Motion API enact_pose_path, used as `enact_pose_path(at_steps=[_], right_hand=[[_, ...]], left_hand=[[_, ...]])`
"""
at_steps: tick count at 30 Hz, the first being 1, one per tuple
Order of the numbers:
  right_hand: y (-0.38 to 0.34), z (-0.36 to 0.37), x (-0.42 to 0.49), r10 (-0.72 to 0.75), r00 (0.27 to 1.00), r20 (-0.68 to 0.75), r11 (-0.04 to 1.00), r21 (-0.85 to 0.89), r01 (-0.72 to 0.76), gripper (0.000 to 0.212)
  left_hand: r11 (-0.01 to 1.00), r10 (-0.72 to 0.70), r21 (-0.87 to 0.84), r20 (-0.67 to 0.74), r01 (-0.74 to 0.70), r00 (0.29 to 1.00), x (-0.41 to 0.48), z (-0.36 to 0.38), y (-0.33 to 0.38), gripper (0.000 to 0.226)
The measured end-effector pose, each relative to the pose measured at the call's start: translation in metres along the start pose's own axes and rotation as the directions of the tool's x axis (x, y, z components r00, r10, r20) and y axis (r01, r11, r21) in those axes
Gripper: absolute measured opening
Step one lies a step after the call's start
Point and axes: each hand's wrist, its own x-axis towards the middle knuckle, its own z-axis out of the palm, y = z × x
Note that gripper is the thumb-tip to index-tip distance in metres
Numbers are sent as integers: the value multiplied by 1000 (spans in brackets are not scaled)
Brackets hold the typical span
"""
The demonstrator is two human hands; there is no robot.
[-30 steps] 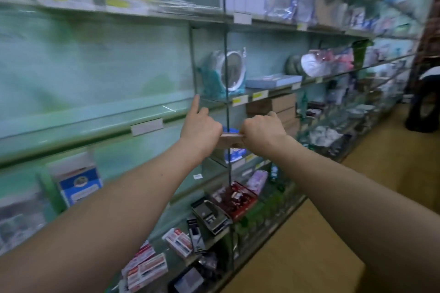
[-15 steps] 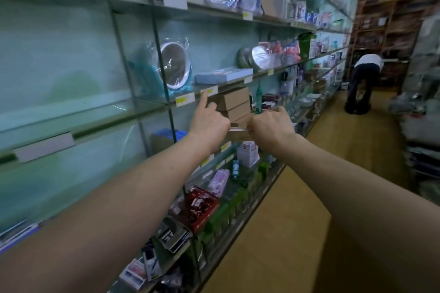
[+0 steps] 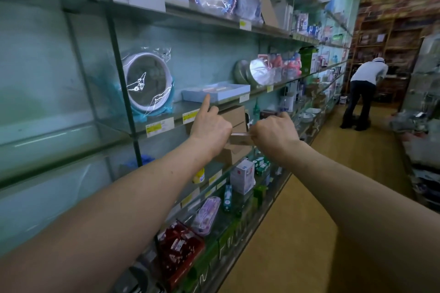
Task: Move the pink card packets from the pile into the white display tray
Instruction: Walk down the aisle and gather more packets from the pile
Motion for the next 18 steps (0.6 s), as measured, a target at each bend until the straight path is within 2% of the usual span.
enact_pose_path(at_steps=[8,18], right_hand=[[43,39,57,-21,999,-44,999,31,22,19],[111,75,129,-177,969,-171,982,40,187,16]], left_hand=[[999,-11,31,15,10,1000,64,10,12,19],[982,-175,78,80,169,981,145,11,42,21]])
